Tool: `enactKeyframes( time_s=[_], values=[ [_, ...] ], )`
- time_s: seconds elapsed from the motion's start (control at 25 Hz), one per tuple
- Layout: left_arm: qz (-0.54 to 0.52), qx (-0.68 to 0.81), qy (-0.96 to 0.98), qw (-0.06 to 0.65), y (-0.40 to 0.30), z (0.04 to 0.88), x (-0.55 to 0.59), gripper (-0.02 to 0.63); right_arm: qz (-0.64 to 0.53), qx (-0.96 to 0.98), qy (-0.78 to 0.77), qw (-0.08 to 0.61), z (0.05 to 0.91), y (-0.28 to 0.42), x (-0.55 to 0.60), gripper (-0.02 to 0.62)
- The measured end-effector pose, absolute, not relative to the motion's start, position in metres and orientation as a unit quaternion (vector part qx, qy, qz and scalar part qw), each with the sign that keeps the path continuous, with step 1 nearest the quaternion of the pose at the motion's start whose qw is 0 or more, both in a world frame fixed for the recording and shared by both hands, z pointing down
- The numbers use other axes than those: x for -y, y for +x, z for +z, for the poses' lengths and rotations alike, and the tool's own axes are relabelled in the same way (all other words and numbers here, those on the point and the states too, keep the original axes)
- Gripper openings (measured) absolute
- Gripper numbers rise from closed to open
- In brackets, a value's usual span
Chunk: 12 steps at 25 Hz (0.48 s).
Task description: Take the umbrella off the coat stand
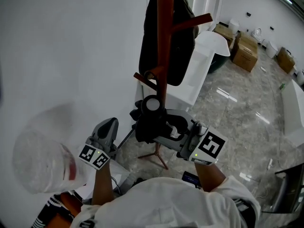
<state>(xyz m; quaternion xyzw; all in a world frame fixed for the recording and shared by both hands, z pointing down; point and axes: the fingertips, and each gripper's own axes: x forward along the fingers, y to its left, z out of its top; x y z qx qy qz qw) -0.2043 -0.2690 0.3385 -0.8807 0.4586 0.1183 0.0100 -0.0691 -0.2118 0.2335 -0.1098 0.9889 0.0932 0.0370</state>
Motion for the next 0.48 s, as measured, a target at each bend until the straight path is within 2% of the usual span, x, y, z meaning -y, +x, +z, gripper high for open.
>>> enactKeyframes(
  time_s=[0.48],
  values=[
    [0.118, -0.441, -0.89, 0.005, -0.187, 0.341, 0.273, 0.015, 0.045, -0.988, -0.146, 0.03, 0.273, -0.038, 0.218, 0.219]
  ],
)
